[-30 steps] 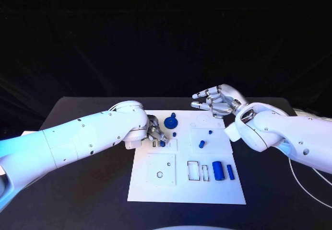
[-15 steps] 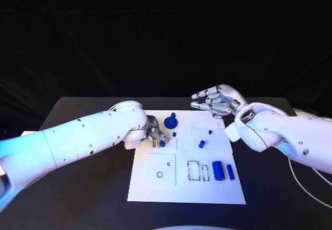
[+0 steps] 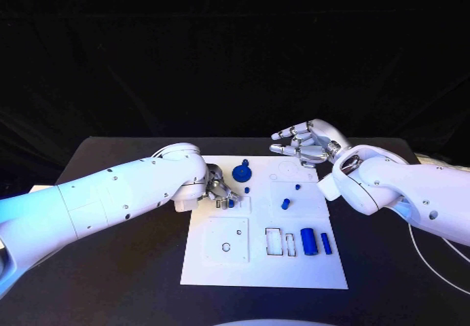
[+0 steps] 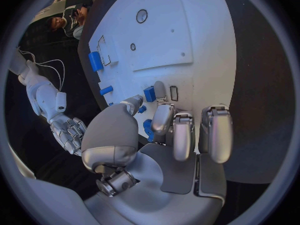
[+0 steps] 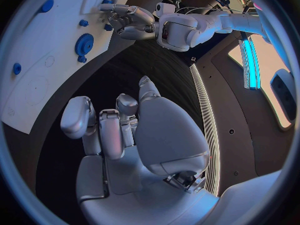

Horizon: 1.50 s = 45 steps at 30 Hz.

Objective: Assemble the parts on the task board

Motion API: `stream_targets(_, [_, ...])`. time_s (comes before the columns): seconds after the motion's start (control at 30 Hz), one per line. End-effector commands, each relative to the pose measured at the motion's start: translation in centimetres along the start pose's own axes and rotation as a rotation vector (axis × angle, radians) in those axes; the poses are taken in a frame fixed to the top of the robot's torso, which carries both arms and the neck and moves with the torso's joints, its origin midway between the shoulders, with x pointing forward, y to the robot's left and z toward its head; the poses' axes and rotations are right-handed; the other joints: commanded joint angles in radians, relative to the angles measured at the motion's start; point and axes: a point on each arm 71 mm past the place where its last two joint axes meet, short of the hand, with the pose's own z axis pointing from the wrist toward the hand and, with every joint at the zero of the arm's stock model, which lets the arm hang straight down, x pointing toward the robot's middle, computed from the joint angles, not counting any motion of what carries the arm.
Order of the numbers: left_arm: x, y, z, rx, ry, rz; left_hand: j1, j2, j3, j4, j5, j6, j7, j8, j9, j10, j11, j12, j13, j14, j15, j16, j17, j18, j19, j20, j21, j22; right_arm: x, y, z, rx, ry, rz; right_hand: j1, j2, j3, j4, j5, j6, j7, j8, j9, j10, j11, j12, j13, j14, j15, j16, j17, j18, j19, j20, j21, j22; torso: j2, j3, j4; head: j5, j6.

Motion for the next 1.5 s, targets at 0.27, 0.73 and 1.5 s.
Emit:
stream_targets(0.27, [0.1, 1.2, -0.4, -0.061, -0.018, -0.014, -0.007, 0.018, -0.062, 0.003, -0.019, 0.005, -0.001, 0.008, -0.008, 0.008, -0.001, 0.005, 0.003, 0.105, -0.006, 0.003, 0.263, -0.014, 0.047, -0.010, 0.001, 0.169, 0.1, -0.1, 0.0, -0.004, 0.014, -0.007, -0.003, 0.010, -0.006, 0.000, 0.003, 0.008, -0.002, 0.003, 0.001, -0.005, -0.002, -0.005, -0.002, 0.055, -0.005, -0.005, 0.035, 0.018, -0.006, -0.004, -0.007, -0.001, 0.000, -0.0004, 0.0010, 0.001, 0.002])
stream_targets(0.73, [-3.8, 2.3, -3.1, -0.030, -0.058, -0.072, 0.078, 0.032, -0.145, -0.003, -0.014, -0.078, 0.031, -0.027, -0.037, -0.101, 0.027, -0.151, -0.164, 0.105, 0.011, 0.003, 0.263, 0.007, -0.006, 0.004, -0.060, 0.085, 0.1, -0.5, 0.0, 0.008, 0.014, -0.007, -0.004, 0.010, -0.007, 0.001, 0.003, 0.007, -0.002, 0.003, 0.001, -0.004, -0.002, -0.004, -0.001, 0.056, -0.005, -0.005, 0.035, 0.018, -0.006, -0.004, -0.007, -0.002, 0.000, 0.0007, 0.0010, 0.004, 0.010])
stream_targets(1.5, [-8.2, 3.2, -1.0, -0.082, -0.110, 0.007, 0.213, 0.068, -0.225, 0.000, -0.011, -0.107, 0.054, -0.042, -0.056, -0.140, 0.048, -0.176, -0.208, 0.105, 0.034, 0.003, 0.263, 0.006, 0.000, 0.029, -0.061, 0.093, 0.7, -0.5, 0.2, 0.008, 0.026, -0.003, -0.005, 0.011, -0.008, 0.001, 0.004, 0.007, -0.002, 0.003, 0.001, -0.004, -0.002, -0.004, -0.001, 0.056, -0.005, -0.005, 0.035, 0.018, -0.006, -0.004, -0.007, -0.002, 0.001, -0.0006, -0.0011, 0.012, 0.014])
